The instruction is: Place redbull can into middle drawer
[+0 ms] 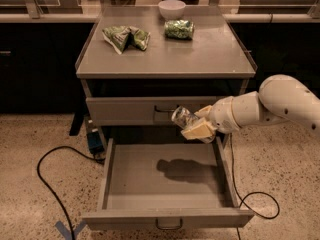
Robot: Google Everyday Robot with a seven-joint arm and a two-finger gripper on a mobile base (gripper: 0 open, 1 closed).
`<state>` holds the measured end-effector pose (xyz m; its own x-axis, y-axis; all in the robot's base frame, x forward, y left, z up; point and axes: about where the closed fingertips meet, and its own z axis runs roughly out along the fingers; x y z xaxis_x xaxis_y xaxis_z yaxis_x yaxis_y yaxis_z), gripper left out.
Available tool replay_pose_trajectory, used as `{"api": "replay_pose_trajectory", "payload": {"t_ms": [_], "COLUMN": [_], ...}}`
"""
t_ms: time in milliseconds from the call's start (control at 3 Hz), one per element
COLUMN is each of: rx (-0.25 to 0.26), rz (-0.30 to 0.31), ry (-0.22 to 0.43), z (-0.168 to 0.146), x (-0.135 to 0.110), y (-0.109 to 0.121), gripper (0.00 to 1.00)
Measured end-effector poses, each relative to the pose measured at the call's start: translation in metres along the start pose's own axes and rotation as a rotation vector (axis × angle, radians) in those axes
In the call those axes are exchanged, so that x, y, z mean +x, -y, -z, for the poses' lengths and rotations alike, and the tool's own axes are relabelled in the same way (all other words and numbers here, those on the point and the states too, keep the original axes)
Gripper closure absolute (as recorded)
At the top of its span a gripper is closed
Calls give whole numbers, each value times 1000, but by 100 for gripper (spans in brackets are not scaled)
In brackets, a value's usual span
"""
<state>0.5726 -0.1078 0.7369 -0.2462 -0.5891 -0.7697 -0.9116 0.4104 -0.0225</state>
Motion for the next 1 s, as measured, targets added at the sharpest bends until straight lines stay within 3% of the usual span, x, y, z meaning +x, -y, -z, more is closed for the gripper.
{"api": "replay_pose_trajectory", "payload": {"t_ms": [333, 1000], "rx": [-28, -149], "rz": [-42, -254], "ry": [-15, -66], "z": [-16, -98], "x": [20, 120], "y": [-12, -69], "gripper": [100, 100]}}
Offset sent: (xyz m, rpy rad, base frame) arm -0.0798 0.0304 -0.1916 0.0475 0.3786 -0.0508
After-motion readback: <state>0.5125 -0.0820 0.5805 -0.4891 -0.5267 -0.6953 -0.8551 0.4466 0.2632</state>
